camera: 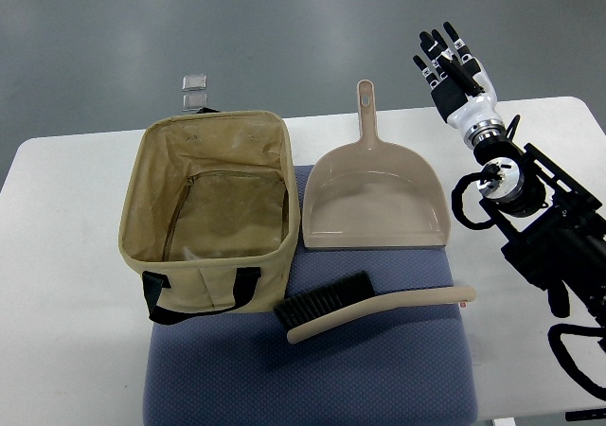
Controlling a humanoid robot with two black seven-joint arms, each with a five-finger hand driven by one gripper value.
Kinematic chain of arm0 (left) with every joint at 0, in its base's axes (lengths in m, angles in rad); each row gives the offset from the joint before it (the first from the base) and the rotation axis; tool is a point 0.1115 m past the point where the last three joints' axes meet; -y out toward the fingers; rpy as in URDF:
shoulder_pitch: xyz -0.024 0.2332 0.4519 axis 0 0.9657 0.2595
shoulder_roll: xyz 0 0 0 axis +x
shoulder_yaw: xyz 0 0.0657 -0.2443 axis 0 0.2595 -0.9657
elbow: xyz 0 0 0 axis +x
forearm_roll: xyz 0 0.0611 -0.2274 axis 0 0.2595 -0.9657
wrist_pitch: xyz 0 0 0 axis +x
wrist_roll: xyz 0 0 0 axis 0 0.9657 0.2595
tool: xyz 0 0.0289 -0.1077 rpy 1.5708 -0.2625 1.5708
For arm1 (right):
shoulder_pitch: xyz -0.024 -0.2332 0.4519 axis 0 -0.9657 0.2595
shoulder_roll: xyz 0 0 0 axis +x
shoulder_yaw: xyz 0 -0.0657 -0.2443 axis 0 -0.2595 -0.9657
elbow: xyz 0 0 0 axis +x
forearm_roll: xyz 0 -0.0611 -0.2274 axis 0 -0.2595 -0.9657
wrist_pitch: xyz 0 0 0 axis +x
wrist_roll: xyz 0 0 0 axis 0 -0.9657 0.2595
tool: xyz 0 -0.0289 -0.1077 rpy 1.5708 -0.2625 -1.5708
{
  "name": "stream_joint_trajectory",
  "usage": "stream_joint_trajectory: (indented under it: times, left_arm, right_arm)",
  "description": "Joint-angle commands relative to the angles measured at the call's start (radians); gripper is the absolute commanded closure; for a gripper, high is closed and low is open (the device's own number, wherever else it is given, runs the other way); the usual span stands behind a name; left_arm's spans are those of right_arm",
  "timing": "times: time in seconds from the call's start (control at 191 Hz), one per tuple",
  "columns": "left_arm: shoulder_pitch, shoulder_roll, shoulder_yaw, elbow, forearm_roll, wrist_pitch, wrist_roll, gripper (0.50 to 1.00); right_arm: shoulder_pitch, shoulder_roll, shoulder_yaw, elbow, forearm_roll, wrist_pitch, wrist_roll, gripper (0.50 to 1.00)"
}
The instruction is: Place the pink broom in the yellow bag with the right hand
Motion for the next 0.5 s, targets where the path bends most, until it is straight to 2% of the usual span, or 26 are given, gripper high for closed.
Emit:
stream_joint_trajectory:
  times: [0.0,0.496]
  left_arm:
    - [0.000,0.000,-0.001,0.000,-0.001,0.003,-0.008,0.500]
    - [0.000,0.000,-0.002,-0.006,0.002,-0.006,-0.002,0.500]
  right_arm:
    - [-0.002,-0.001,0.018,-0.003,0.001,0.005,-0.001,0.570]
    - [0.018,-0.035,-0.016,0.011,-0.027,0.002,-0.015,0.570]
